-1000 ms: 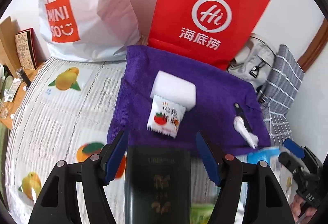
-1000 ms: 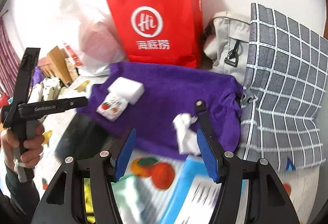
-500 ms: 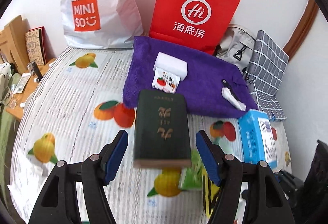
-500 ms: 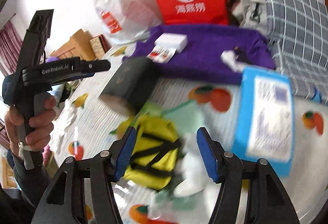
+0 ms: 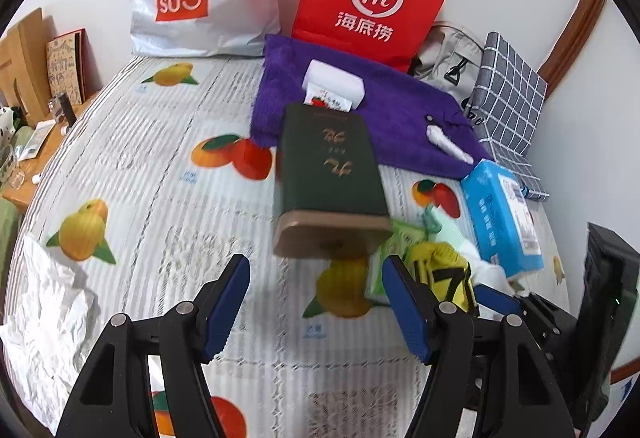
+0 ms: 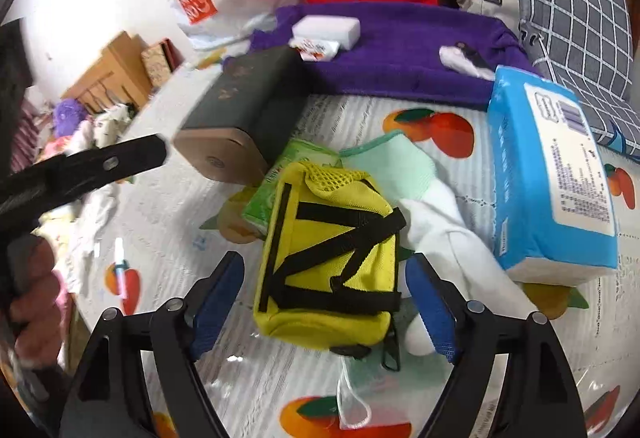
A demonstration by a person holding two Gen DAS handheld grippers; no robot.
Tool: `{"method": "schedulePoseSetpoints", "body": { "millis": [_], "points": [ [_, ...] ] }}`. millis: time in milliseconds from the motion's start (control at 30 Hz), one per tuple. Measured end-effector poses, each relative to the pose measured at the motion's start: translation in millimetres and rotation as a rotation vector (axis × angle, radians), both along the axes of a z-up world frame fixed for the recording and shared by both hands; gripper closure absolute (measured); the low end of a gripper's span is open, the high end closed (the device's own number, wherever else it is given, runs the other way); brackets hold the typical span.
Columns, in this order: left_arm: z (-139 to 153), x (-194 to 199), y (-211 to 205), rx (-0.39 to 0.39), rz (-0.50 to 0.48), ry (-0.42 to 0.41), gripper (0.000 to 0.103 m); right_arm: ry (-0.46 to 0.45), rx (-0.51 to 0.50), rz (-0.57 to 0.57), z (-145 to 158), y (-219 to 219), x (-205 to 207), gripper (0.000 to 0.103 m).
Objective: Organize soft objects
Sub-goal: 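Grasp the yellow strapped bag with the right gripper while the left gripper reaches the green tissue packet, then lift the green tissue packet with the left gripper while the right gripper lifts the yellow bag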
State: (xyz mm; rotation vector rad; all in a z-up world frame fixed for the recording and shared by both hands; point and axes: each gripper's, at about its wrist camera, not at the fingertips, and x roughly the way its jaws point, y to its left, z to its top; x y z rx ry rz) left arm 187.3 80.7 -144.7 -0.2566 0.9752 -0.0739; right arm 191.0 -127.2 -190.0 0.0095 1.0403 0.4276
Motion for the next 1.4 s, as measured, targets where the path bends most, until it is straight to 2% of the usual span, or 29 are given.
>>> {"method": "schedulePoseSetpoints", "body": {
  "millis": [133, 167, 267, 333, 567, 733, 867, 967, 1133, 1300, 1400],
  "points": [
    [-6.2, -6.0, 9.6, -0.001, 0.017, 0.011, 0.036, -0.012, -0.049, -0.002, -9.8, 13.4, 1.2, 0.022],
    [-7.3, -6.9, 12.1, -0.004, 0.023, 0.014, 0.036, -0.022, -0.056, 0.000, -9.7, 14.4, 0.6, 0.029],
    [-10.3, -8.9, 18.3, -0.019, 0.041, 0.023, 0.036, -0.038, -0.028, 0.011, -2.4, 11.5, -5.7, 0.037],
    [-11.5, -10.5, 18.4, -0.021, 0.043, 0.027, 0.036, -0.039, -0.002, 0.020, 4.7, 7.8, -10.2, 0.039],
    [-16.9, -17.2, 3.7, 0.008, 0.019, 0.045, 0.036, -0.105, 0.075, 0.061, 31.3, -3.9, -36.5, 0.040],
    [-21.3, -20.9, -14.9, 0.024, -0.009, 0.058, 0.036, -0.146, 0.138, 0.051, 44.9, -27.2, -53.1, 0.040],
    [-23.0, -20.1, -35.6, 0.080, -0.040, 0.066, 0.036, -0.188, 0.149, 0.012, 53.0, -52.8, -61.6, 0.040],
    [-26.5, -16.8, -54.8, 0.127, -0.072, 0.068, 0.036, -0.244, 0.093, -0.037, 58.2, -75.3, -71.2, 0.040],
    [-38.4, -5.2, -84.2, 0.158, -0.121, 0.089, 0.036, -0.273, 0.022, -0.076, 49.6, -110.0, -80.6, 0.040],
    [-48.6, 7.5, -99.1, 0.103, -0.140, 0.091, 0.036, -0.238, -0.030, -0.109, 24.3, -140.7, -83.0, 0.040],
    [-57.4, 16.4, -106.6, 0.148, -0.125, 0.102, 0.036, -0.197, -0.058, -0.136, 3.3, -154.2, -77.4, 0.040]
  ]
}}
